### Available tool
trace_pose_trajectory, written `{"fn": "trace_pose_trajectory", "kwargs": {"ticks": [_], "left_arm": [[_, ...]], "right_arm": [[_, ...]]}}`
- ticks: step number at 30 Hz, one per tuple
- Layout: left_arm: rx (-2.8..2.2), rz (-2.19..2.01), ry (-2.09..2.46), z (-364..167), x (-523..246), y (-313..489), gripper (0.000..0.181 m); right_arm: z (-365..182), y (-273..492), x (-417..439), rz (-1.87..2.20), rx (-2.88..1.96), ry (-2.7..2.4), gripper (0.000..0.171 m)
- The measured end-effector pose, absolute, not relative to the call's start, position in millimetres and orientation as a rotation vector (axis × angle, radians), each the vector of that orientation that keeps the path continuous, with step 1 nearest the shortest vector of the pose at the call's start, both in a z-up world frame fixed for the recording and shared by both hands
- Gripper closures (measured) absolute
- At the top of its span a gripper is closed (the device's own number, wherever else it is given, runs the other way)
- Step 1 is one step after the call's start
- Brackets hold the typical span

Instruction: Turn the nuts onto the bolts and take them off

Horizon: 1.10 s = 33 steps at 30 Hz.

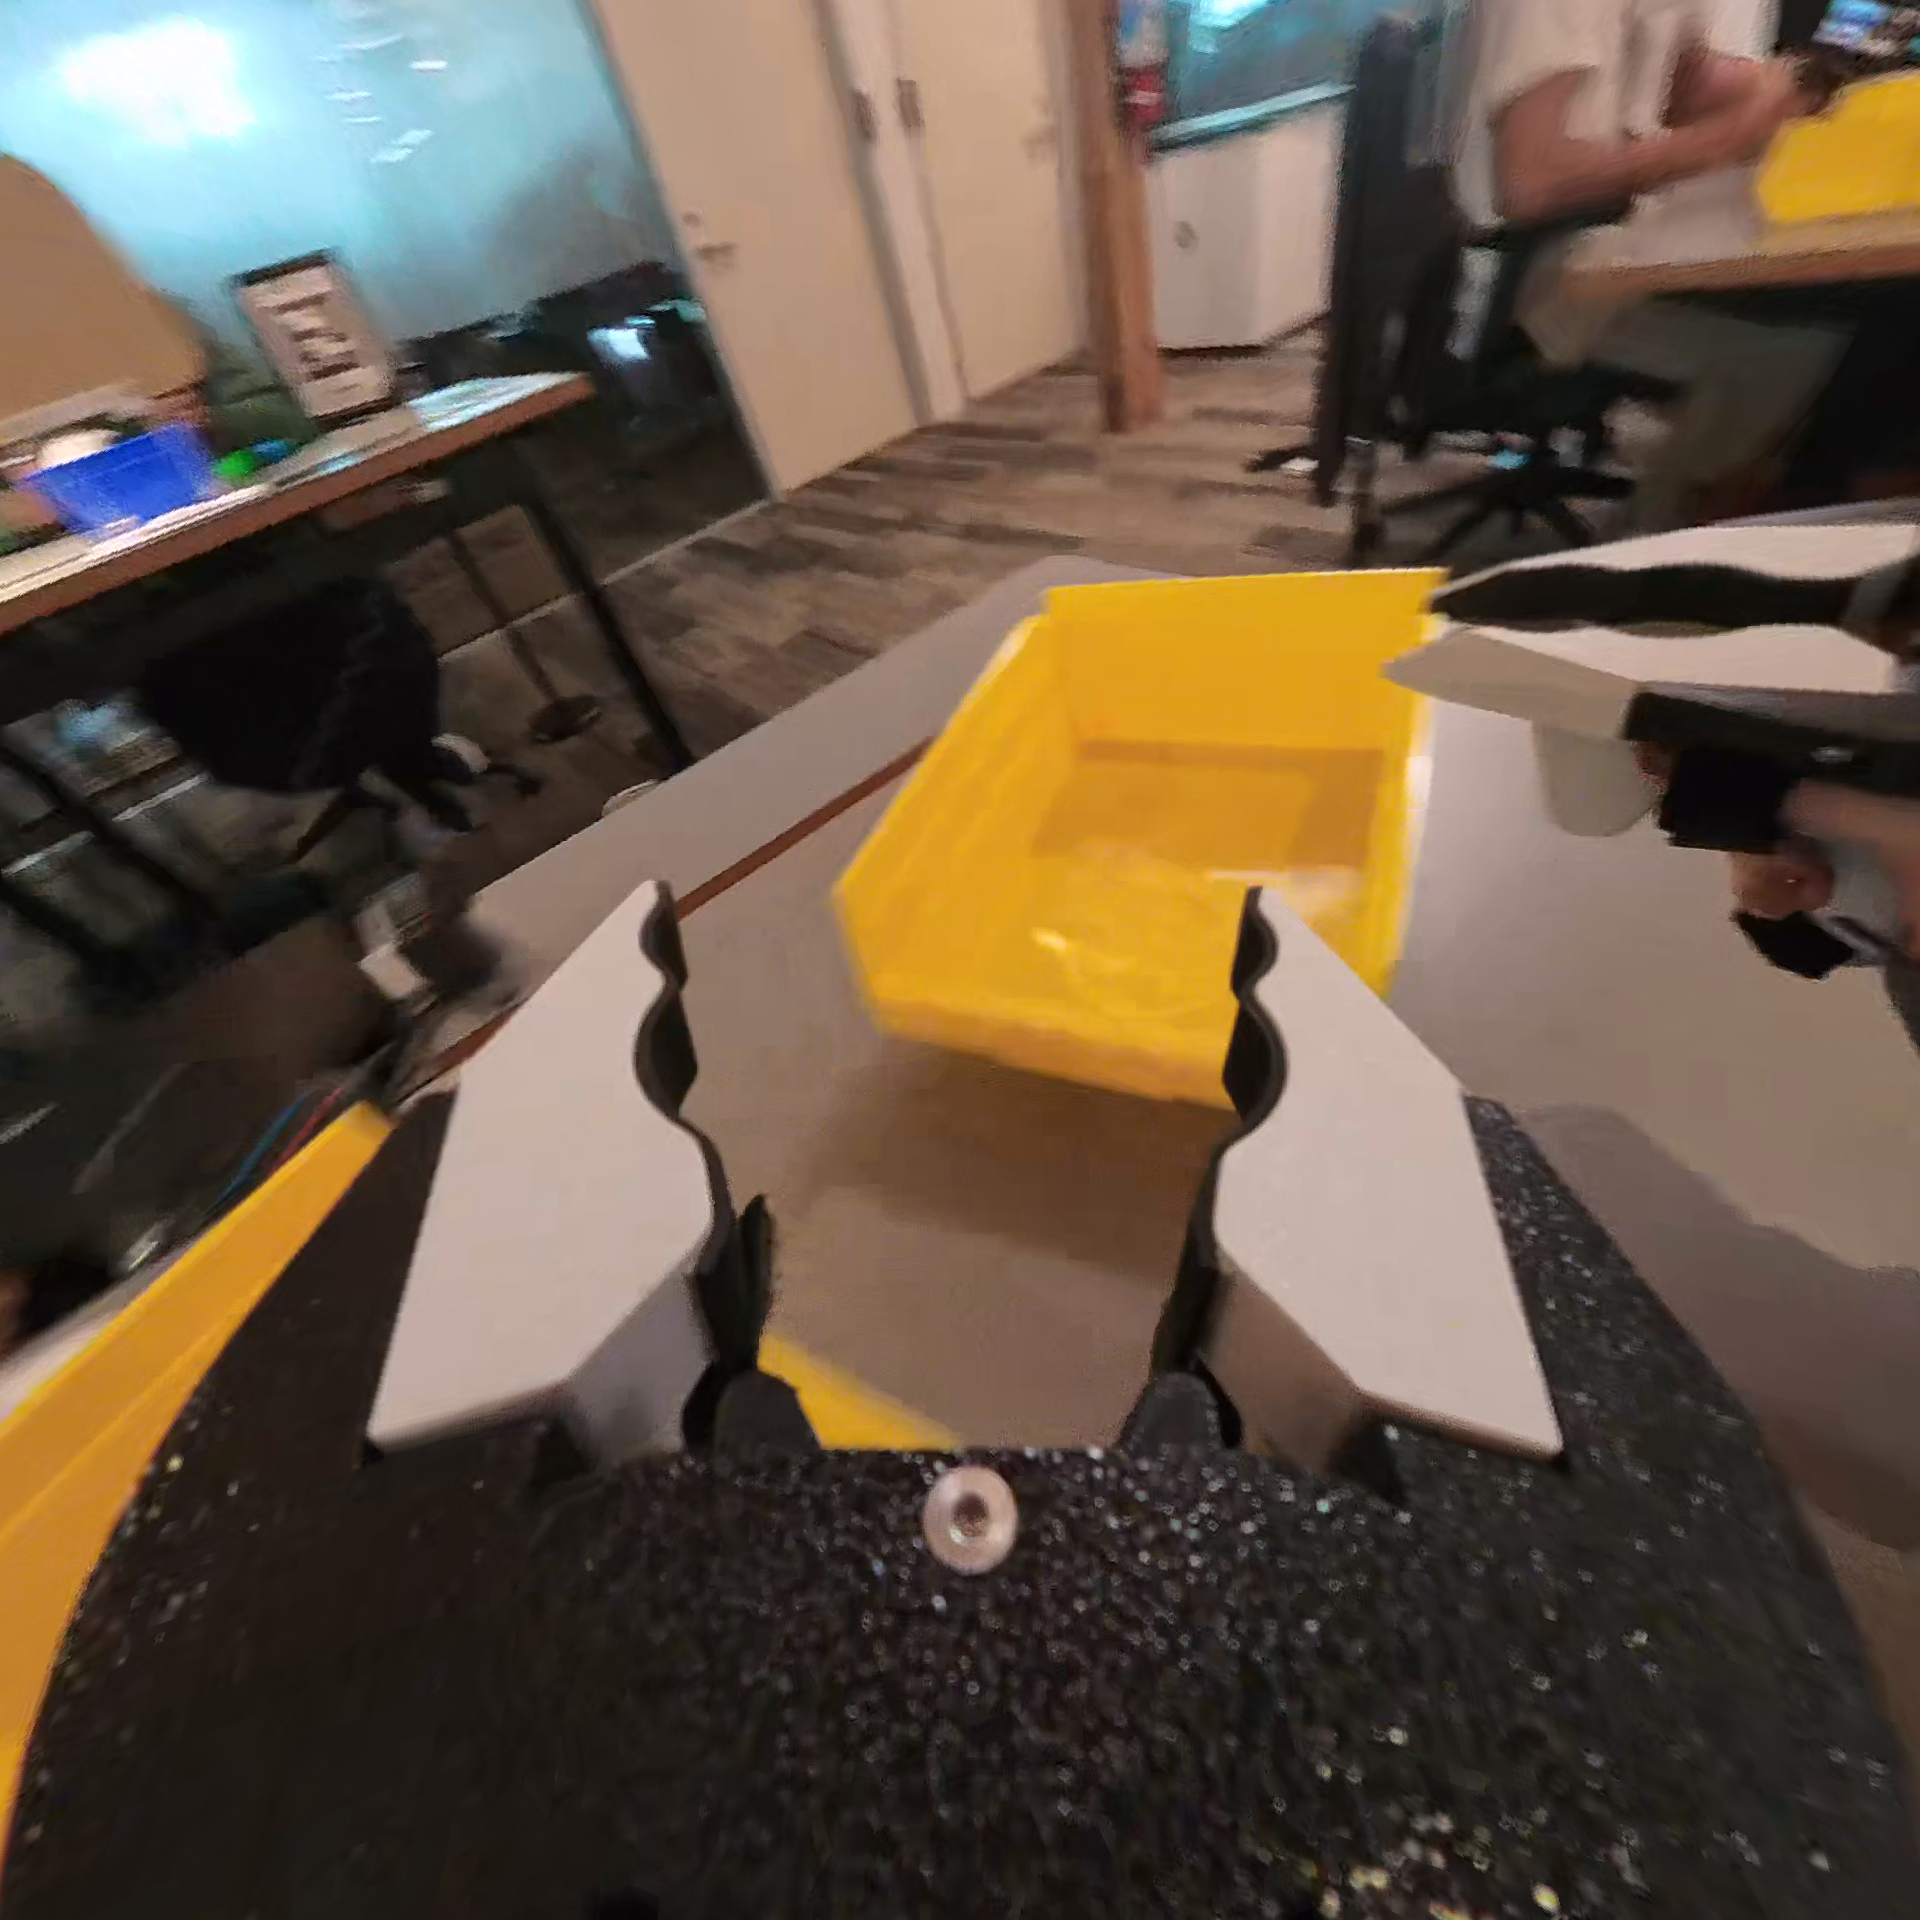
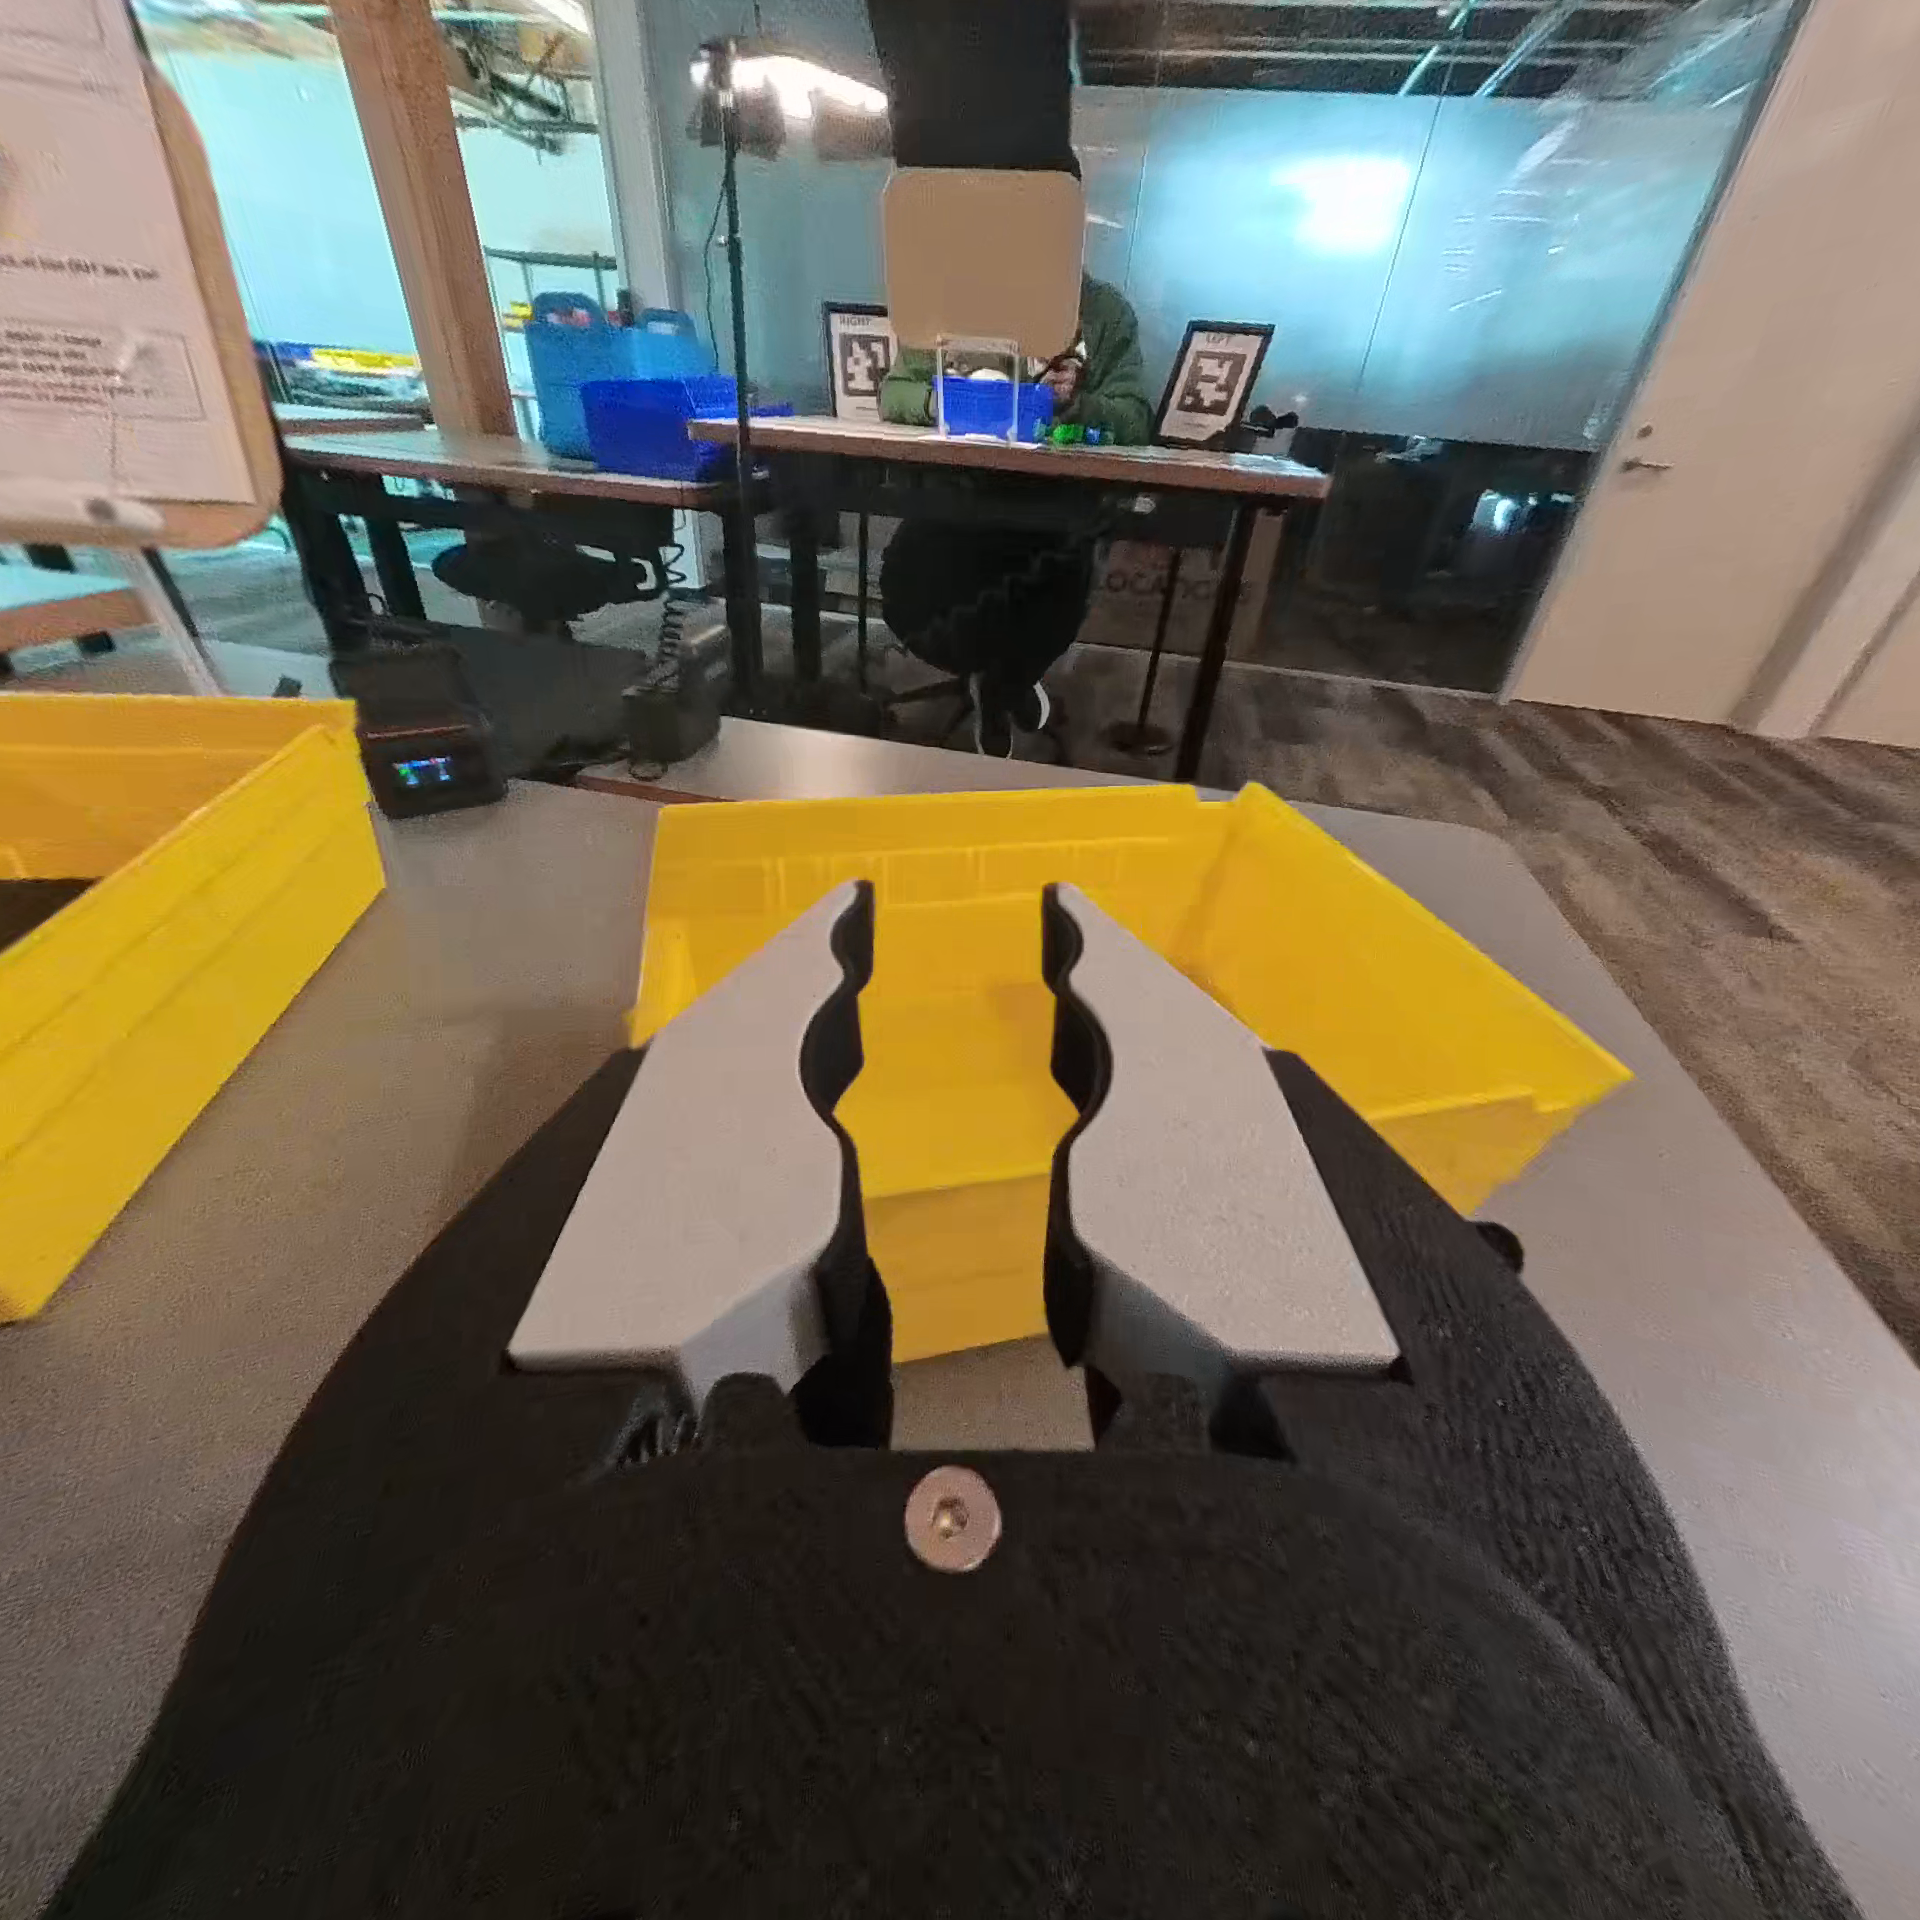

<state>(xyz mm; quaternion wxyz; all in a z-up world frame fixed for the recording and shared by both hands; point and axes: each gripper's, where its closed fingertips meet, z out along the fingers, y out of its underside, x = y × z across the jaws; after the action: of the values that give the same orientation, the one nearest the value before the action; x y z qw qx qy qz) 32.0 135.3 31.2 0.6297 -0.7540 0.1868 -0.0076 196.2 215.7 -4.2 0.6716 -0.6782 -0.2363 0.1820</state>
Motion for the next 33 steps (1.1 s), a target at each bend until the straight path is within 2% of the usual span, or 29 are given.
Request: {"fn": "trace_pose_trajectory", "kwargs": {"ticks": [1,4,5,7,10,14,17,19,20,21,24,28,33], "left_arm": [[-1.720,0.015,0.359,32,2,119,0.070],[-1.695,0.040,0.212,20,-69,65,0.057],[-1.711,0.088,0.137,11,-96,48,0.055],[-1.754,0.208,-0.008,-8,-147,18,0.056],[-1.850,0.181,-0.136,-43,-183,-6,0.056],[-1.975,0.170,-0.190,-81,-202,-5,0.065],[-2.107,0.183,-0.178,-107,-208,-1,0.079],[-2.131,0.152,-0.146,-111,-206,0,0.097],[-2.125,0.145,-0.125,-110,-206,0,0.118],[-2.119,0.170,-0.118,-109,-211,-1,0.128],[-2.130,0.274,-0.117,-111,-237,-9,0.145],[-2.083,0.322,-0.224,-109,-278,-23,0.175],[-2.028,0.259,-0.280,-107,-311,-44,0.178]], "right_arm": [[-9,215,188,0.366,-1.537,-0.548,0.132],[-31,216,174,0.216,-1.640,-0.587,0.078],[-38,217,172,0.178,-1.667,-0.582,0.068],[-50,218,171,0.136,-1.687,-0.540,0.056],[-68,218,168,0.092,-1.741,-0.500,0.053],[-80,216,168,-0.019,-1.781,-0.533,0.068],[-88,210,170,0.061,-1.836,-0.546,0.098],[-87,204,177,0.048,-1.835,-0.593,0.120],[-86,202,186,0.020,-1.845,-0.587,0.131],[-86,201,195,-0.005,-1.852,-0.587,0.145],[-86,203,229,-0.075,-1.879,-0.554,0.171],[-87,216,271,-0.125,-1.904,-0.478,0.171],[-85,220,301,-0.084,-1.940,-0.512,0.171]]}}
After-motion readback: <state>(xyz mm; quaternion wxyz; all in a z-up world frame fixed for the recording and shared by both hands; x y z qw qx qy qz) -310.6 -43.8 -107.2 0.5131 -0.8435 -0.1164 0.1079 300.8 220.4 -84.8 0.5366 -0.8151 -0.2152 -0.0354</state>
